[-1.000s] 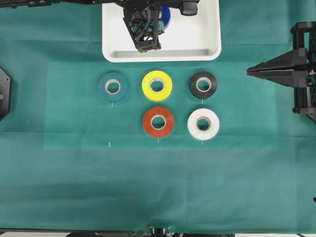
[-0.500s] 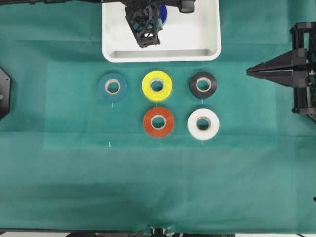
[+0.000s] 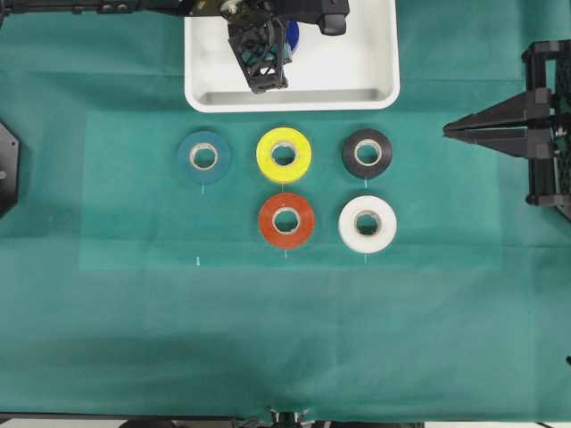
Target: Place the tape from the fixed location into the white case.
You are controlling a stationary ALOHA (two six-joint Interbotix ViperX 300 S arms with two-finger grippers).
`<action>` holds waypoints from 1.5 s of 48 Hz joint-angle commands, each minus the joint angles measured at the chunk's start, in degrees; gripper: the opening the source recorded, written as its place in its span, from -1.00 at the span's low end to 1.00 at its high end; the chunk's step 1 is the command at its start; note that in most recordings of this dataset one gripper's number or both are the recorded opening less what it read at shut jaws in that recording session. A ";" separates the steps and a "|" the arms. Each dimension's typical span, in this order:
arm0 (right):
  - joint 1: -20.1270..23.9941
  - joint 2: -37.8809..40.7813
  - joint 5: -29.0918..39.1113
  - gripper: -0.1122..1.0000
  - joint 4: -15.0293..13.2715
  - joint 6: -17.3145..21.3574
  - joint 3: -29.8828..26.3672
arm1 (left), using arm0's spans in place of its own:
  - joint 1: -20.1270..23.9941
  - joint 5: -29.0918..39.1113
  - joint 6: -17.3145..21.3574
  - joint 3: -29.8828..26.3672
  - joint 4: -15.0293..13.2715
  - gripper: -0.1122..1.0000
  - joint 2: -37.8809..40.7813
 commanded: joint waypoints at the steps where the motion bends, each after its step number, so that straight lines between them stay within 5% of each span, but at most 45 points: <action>1: 0.00 0.18 -0.26 -0.80 0.00 0.18 -1.49 | 0.09 -0.44 0.18 -0.62 -0.09 -0.36 -1.23; 34: -0.09 0.18 -0.18 -0.80 0.00 0.18 -1.67 | -0.18 -1.76 1.49 -0.35 -0.53 -0.34 -1.67; 37: 0.00 0.18 -0.18 -0.80 0.00 0.18 -1.67 | -0.26 -1.67 1.49 -0.09 -0.62 -0.21 -2.02; 48: -0.09 0.18 -0.26 -0.80 0.00 0.26 -1.67 | -0.35 -1.58 1.76 1.14 -0.62 0.89 -5.10; 72: -0.09 0.18 -0.35 -0.80 0.00 0.26 -1.76 | -1.85 5.98 1.49 -1.05 -0.53 0.81 -13.71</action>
